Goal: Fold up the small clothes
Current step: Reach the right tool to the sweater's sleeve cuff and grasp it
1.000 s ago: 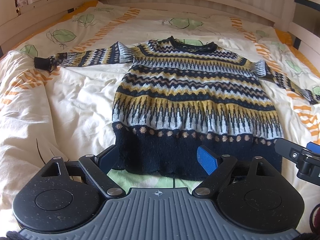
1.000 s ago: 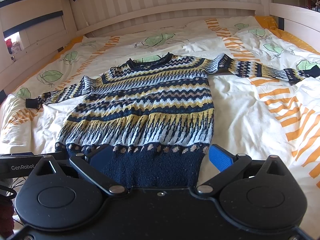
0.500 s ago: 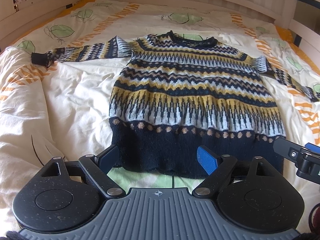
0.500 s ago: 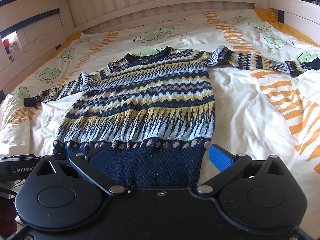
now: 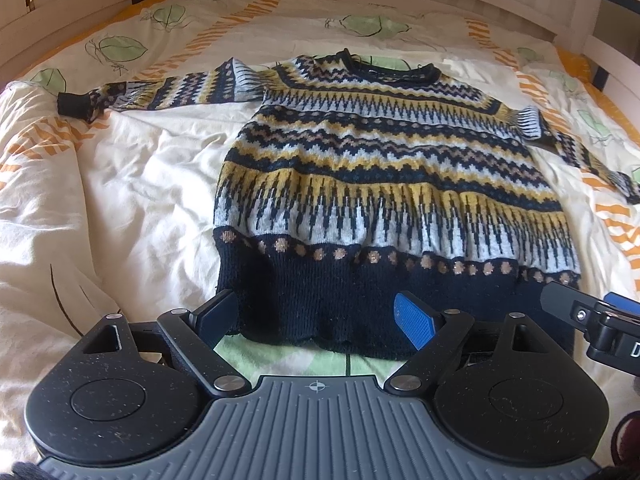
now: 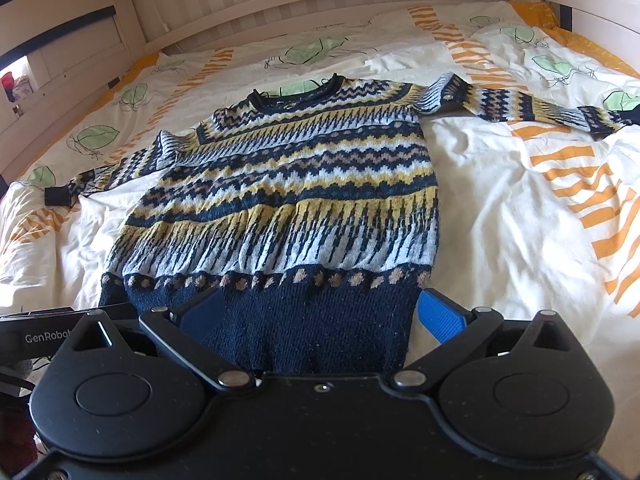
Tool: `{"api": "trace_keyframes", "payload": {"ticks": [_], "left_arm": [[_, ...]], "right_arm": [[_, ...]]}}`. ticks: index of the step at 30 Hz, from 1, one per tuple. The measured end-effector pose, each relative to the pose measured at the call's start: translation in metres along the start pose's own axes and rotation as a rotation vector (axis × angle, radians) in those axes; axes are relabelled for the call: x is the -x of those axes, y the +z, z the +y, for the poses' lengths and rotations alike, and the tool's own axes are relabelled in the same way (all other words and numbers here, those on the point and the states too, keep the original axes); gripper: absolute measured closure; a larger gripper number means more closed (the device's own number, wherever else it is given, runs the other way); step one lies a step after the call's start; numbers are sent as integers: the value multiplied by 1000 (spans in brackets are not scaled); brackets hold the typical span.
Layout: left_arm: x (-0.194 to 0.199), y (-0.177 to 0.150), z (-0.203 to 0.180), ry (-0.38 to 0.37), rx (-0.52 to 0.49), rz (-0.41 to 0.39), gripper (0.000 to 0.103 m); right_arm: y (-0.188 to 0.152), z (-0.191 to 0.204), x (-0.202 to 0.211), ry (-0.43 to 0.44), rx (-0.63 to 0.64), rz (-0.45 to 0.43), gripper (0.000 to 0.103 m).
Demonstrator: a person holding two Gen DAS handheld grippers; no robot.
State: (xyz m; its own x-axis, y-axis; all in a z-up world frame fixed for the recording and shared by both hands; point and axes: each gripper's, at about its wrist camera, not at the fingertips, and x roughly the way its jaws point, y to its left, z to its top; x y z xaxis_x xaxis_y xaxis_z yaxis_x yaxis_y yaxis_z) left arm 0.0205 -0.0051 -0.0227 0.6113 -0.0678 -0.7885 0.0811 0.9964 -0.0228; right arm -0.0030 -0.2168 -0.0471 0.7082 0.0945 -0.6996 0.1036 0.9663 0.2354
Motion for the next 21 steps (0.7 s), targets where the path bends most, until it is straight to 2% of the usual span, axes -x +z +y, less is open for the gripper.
{"api": "trace_keyframes", "payload": {"ticks": [13,21], "left_arm": [[-30,19,-1,1,-16,6,18],[-61,50,-12,8,-81,-49,18]], "right_arm": [[8,-38,-50,8,-212,191,1],[42,-78,-54,54,-200,26,1]]}}
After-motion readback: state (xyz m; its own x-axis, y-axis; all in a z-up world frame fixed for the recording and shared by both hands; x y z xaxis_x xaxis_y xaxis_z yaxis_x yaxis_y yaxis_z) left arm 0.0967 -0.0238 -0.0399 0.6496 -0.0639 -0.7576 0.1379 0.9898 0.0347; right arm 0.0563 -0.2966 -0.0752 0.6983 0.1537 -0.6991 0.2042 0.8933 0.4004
